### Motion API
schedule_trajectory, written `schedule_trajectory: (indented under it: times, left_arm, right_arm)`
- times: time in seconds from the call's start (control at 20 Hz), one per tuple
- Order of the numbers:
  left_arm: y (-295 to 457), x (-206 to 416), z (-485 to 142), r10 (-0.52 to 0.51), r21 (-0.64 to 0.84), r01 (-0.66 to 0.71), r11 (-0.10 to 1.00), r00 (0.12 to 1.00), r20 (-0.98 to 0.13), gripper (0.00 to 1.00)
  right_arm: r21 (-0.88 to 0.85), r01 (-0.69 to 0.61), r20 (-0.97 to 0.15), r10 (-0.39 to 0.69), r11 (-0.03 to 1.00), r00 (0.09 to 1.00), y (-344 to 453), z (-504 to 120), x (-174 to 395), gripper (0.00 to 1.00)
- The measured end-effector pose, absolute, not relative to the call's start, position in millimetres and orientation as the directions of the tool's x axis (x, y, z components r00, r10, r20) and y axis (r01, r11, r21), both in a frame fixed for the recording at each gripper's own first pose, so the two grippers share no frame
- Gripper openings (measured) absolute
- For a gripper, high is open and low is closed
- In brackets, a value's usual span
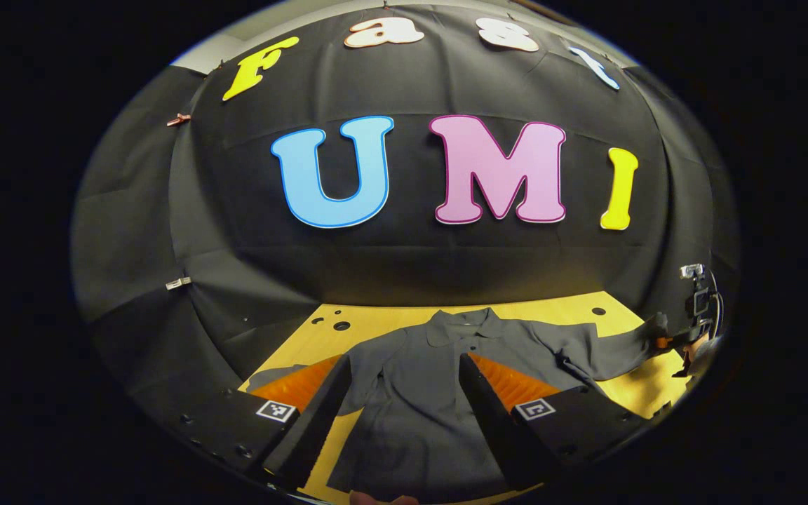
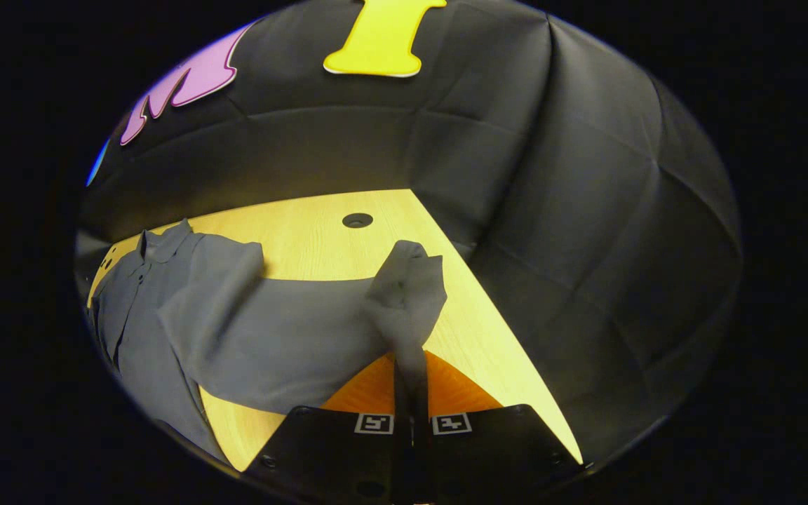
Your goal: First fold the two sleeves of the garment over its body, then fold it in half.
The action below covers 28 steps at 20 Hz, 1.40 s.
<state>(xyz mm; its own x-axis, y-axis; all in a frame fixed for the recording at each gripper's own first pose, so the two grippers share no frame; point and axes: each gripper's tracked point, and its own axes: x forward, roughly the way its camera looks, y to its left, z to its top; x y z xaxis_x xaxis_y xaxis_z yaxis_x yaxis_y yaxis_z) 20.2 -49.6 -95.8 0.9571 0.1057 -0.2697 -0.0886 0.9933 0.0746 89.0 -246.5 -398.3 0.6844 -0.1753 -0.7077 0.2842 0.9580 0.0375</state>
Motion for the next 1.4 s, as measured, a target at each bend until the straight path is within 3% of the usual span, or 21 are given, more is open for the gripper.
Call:
schedule_trajectory:
  times: [0.4,0.65,1.05,1.4]
  left_arm:
    - [10,4,-86,0.078,0.051,-0.068,0.996,0.971,-0.224,0.98]
    - [38,-4,-85,0.059,0.051,-0.049,0.997,0.978,-0.203,0.98]
    - [91,-10,-89,0.067,0.048,-0.059,0.997,0.980,-0.188,0.97]
    - [142,-15,-102,0.108,0.037,-0.103,0.994,0.970,-0.219,0.98]
  right_arm:
    - [0.051,0.329,-0.641,-0.222,0.943,0.735,-201,-320,30,0.05]
    - [0.087,0.305,-0.573,-0.203,0.948,0.794,-146,-272,21,0.05]
    - [0.162,0.108,-0.476,-0.018,0.981,0.879,-13,-211,65,0.05]
    - [0.193,-0.049,-0.450,0.133,0.980,0.883,118,-209,114,0.05]
